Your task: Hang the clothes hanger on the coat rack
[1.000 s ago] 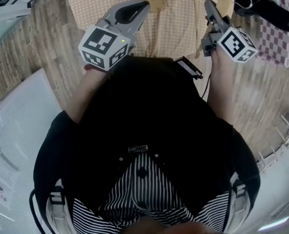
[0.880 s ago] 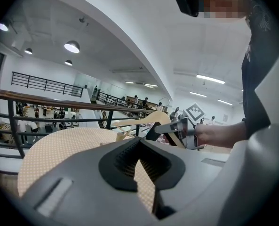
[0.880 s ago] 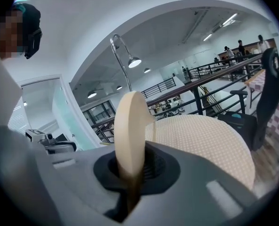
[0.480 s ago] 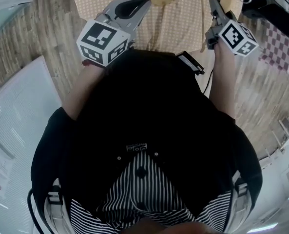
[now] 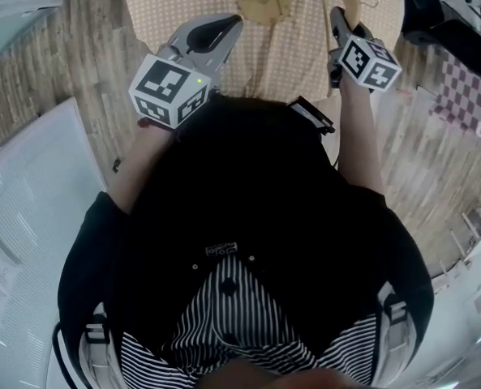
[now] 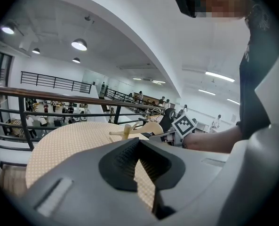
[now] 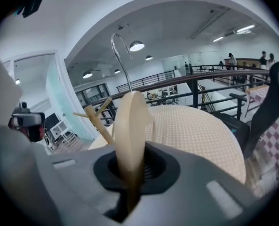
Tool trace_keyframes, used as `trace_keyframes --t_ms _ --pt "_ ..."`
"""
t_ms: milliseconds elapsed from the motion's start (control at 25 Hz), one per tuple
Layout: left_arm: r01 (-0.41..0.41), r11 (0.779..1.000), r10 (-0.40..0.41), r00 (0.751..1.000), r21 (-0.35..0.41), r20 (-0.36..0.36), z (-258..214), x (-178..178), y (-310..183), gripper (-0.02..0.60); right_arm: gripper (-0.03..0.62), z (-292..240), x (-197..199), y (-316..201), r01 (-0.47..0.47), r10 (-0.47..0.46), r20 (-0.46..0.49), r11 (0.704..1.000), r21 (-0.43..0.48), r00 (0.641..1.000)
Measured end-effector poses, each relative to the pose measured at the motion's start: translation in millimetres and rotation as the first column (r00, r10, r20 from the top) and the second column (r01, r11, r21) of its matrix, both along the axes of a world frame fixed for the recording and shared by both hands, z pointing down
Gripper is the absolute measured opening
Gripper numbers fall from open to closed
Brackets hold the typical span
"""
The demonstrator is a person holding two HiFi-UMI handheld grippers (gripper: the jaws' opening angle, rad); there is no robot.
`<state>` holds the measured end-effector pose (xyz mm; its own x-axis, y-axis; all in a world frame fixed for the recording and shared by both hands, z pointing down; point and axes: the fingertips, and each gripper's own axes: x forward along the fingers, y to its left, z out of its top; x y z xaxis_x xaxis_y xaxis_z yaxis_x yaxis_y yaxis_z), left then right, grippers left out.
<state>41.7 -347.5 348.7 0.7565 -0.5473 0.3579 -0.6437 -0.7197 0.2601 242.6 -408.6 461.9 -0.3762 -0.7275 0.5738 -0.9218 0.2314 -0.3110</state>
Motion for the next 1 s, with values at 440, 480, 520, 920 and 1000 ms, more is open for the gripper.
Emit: trace_keyframes --t_ms 440,480,520,920,1000 --pt "0.031 0.999 -0.031 1.0 -0.01 0.002 4 -9 0 -0.003 0.0 47 -20 -8 0.088 -0.102 -0.234 0.994 -0.071 0.967" --pt "0.033 0.999 -0.033 0.999 -0.01 0.002 4 -9 0 -0.003 0.0 50 -22 -8 0.092 -0.109 -0.242 0.993 -0.079 0.964" --pt "0.036 0.999 -0.036 0.999 -0.01 0.002 4 -10 -1 -0.003 0.002 53 -24 -9 0.096 -0.114 -0.247 0.992 -0.086 0.962" --pt "0.064 0.998 -0.064 0.998 -0.018 0.004 7 -22 2 -0.003 0.002 60 -42 -6 0.164 -0.186 -0.341 0.982 -0.094 0.921" --pt "0.067 0.998 -0.067 0.998 -0.019 0.004 7 -24 2 -0.003 0.002 62 -45 -6 0.168 -0.191 -0.334 0.981 -0.098 0.923"
